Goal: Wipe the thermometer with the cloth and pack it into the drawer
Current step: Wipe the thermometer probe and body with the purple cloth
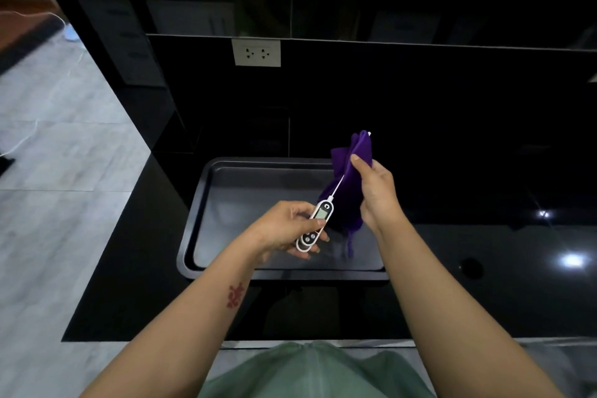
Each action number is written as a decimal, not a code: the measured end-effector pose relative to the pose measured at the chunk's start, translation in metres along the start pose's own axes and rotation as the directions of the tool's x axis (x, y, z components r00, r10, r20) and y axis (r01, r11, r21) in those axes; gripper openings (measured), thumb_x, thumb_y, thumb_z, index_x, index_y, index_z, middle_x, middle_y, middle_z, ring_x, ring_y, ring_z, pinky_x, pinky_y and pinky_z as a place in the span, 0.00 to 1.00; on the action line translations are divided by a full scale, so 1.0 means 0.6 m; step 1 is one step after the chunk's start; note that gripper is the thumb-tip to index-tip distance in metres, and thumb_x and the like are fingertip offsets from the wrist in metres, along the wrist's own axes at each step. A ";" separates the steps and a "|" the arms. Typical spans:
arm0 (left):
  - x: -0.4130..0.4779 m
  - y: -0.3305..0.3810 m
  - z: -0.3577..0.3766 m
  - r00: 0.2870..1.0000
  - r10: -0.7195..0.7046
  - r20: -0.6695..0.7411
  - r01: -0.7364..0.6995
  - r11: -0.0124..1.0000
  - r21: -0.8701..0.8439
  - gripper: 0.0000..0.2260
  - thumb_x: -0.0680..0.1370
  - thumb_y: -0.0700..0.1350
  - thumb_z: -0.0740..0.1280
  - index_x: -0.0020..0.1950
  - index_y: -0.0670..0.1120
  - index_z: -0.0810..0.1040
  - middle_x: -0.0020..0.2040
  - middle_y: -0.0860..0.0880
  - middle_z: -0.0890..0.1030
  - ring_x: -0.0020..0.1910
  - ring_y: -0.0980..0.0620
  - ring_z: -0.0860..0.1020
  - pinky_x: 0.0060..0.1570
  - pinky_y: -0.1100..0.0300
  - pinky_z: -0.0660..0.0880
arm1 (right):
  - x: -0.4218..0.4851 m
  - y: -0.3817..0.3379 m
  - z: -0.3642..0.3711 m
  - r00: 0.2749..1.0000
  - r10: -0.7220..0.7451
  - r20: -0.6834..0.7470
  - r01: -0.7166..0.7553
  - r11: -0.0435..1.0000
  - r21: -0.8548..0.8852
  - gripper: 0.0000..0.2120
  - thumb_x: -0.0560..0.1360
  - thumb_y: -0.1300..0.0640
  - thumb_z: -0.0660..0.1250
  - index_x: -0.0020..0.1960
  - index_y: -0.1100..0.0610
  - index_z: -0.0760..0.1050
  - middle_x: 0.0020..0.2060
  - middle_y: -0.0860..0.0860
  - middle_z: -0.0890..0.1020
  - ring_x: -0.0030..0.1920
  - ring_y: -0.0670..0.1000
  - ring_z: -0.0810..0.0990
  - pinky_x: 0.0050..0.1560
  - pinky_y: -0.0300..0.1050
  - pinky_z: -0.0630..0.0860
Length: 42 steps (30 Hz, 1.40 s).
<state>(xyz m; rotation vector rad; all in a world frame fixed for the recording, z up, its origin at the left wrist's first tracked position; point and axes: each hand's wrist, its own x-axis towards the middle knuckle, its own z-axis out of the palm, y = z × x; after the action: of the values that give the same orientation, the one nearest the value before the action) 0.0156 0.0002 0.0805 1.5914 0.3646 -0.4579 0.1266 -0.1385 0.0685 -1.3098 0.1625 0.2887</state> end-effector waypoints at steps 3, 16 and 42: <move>0.006 -0.002 -0.001 0.999 0.019 -0.044 -0.021 0.999 -0.045 0.06 0.80 0.44 0.67 0.55 0.45 0.79 0.45 0.44 0.86 0.36 0.50 0.83 0.38 0.55 0.81 | -0.007 0.021 0.014 0.998 0.027 0.053 -0.021 0.995 -0.101 0.07 0.78 0.56 0.66 0.53 0.58 0.79 0.41 0.55 0.84 0.42 0.53 0.81 0.50 0.50 0.78; 0.015 0.000 -0.004 0.994 0.025 -0.109 -0.027 0.999 -0.018 0.05 0.79 0.44 0.68 0.52 0.43 0.79 0.45 0.45 0.87 0.32 0.53 0.82 0.33 0.60 0.78 | 0.018 0.039 0.012 0.998 -0.029 -0.049 0.018 0.978 -0.209 0.08 0.79 0.55 0.66 0.53 0.59 0.78 0.38 0.52 0.83 0.39 0.51 0.80 0.43 0.46 0.77; -0.005 0.021 -0.029 1.000 0.005 -0.024 -0.005 1.000 0.019 0.05 0.79 0.45 0.67 0.51 0.45 0.79 0.45 0.45 0.86 0.36 0.51 0.82 0.34 0.61 0.77 | 0.022 -0.011 0.010 0.999 -0.030 -0.019 0.029 0.997 -0.068 0.08 0.79 0.56 0.65 0.53 0.60 0.77 0.41 0.55 0.82 0.41 0.51 0.80 0.47 0.46 0.78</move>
<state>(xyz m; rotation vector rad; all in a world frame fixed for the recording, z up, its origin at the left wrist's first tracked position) 0.0207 0.0170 0.0936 1.6167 0.3757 -0.4396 0.1408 -0.1328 0.0727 -1.3815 0.1509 0.2579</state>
